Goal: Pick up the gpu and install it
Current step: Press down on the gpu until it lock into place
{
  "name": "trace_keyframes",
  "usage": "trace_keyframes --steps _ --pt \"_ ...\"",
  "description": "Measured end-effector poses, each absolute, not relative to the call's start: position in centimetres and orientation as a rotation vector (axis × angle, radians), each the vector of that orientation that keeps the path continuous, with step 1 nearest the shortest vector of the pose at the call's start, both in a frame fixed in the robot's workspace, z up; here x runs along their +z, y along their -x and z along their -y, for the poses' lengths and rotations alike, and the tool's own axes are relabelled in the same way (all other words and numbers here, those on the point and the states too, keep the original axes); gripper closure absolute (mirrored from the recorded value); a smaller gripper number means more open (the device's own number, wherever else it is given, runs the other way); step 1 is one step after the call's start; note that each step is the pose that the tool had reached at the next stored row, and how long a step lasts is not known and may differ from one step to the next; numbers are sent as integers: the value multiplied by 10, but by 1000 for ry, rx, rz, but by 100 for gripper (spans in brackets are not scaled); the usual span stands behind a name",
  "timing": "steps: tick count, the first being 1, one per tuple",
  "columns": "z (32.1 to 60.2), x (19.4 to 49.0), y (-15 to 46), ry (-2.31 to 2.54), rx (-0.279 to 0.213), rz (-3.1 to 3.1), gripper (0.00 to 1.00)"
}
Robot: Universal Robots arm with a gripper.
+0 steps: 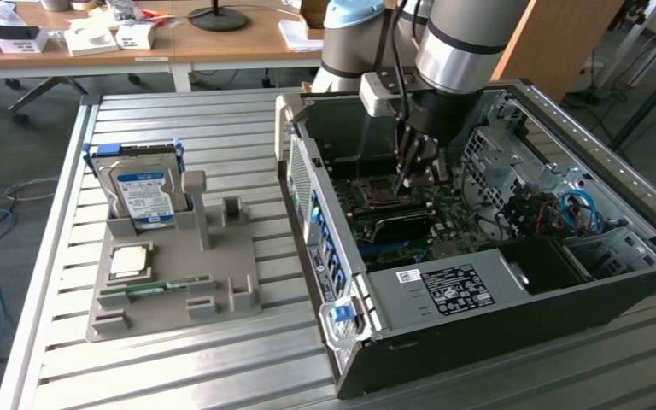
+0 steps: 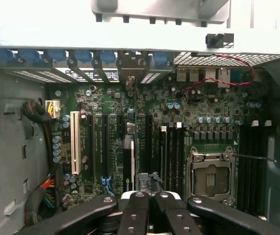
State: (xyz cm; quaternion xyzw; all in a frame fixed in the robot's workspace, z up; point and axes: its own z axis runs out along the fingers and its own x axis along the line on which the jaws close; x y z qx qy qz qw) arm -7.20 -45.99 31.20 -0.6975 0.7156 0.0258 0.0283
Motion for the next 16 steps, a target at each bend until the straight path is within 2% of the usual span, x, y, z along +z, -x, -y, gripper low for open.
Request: trace_keyframes --steps 16 --pt "463 312 72 2153 80 -2208 89"
